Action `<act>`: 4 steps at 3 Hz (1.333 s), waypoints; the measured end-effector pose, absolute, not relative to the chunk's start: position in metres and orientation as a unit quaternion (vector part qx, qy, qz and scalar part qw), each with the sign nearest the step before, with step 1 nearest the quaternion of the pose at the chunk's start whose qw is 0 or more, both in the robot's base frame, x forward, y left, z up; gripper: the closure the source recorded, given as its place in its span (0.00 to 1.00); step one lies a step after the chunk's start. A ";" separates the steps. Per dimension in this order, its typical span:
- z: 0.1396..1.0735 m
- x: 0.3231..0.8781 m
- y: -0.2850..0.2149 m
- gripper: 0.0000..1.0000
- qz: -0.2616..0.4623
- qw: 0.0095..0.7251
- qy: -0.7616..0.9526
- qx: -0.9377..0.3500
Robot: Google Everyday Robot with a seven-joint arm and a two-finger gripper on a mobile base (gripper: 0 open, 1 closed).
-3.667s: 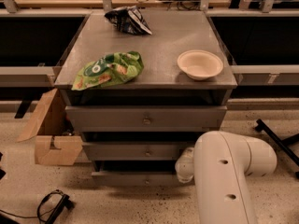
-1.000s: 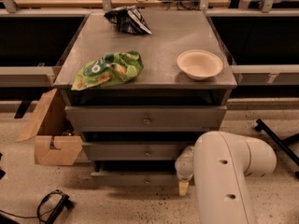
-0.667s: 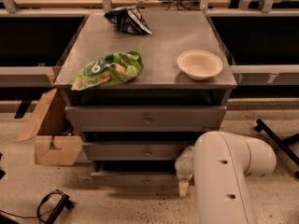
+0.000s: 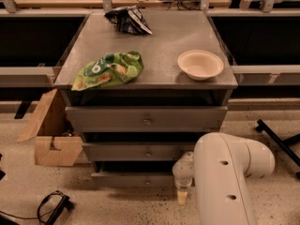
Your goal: Open bottom drawer
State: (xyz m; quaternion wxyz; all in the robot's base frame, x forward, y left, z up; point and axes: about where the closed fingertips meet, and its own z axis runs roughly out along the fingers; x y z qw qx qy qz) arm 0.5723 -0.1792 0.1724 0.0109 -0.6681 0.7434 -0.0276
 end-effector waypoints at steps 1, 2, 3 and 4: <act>0.177 0.544 -0.172 0.36 -0.016 -0.022 0.737 -0.675; 0.179 0.541 -0.172 0.60 -0.013 -0.030 0.736 -0.676; 0.185 0.541 -0.167 0.83 -0.009 -0.033 0.735 -0.678; 0.187 0.543 -0.166 1.00 -0.008 -0.033 0.734 -0.678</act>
Offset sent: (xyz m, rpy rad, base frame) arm -0.1491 0.0171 0.0525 -0.1536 0.3376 0.0407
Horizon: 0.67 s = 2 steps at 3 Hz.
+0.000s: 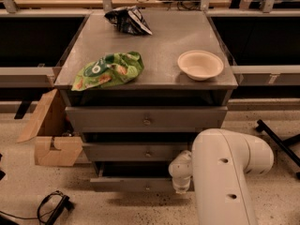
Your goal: Open bottom drawer
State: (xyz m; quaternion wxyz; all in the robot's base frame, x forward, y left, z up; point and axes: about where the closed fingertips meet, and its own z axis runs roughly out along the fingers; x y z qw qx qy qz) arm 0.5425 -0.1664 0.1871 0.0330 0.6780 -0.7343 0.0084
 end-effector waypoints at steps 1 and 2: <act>0.192 0.541 -0.165 1.00 0.003 0.038 -0.735 0.677; 0.193 0.544 -0.165 1.00 0.001 0.039 -0.735 0.677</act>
Offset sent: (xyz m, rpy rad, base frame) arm -0.1520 -0.0129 0.0335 -0.1013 0.4002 -0.0550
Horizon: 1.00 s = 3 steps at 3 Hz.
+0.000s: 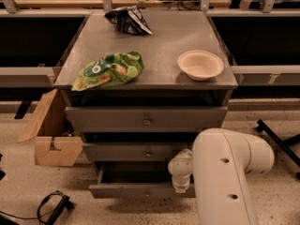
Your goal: Open bottom drawer
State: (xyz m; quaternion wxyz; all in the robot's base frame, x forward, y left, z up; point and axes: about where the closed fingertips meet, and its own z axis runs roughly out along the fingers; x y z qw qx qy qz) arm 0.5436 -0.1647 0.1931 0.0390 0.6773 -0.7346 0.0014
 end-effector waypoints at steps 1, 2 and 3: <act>0.197 0.542 -0.164 1.00 -0.004 0.044 -0.736 0.676; 0.200 0.534 -0.163 1.00 -0.012 0.052 -0.736 0.675; 0.196 0.518 -0.163 0.83 -0.030 0.066 -0.734 0.676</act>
Offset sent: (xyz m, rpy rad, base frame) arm -0.1819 -0.0176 0.0302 -0.1131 0.4840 -0.0715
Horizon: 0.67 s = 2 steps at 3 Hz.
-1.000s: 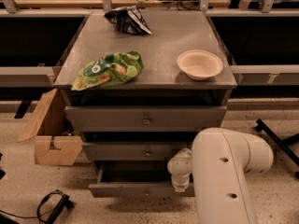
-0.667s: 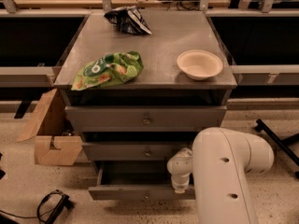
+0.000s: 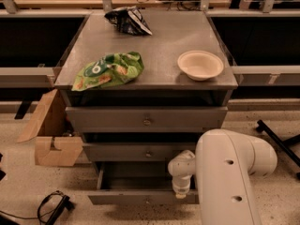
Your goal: Open bottom drawer
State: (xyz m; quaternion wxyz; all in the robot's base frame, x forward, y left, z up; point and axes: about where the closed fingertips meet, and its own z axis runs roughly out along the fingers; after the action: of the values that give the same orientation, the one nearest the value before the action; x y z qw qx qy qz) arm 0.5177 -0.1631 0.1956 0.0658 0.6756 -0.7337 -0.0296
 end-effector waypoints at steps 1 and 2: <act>0.196 0.518 -0.163 0.61 -0.030 0.066 -0.734 0.676; 0.196 0.518 -0.163 0.37 -0.030 0.066 -0.734 0.676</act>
Offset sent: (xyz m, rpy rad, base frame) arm 0.0006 0.0000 0.0000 0.0001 0.0000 -0.0001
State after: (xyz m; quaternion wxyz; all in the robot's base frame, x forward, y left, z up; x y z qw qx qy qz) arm 0.5183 -0.1631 0.1956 0.0658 0.6756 -0.7337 -0.0296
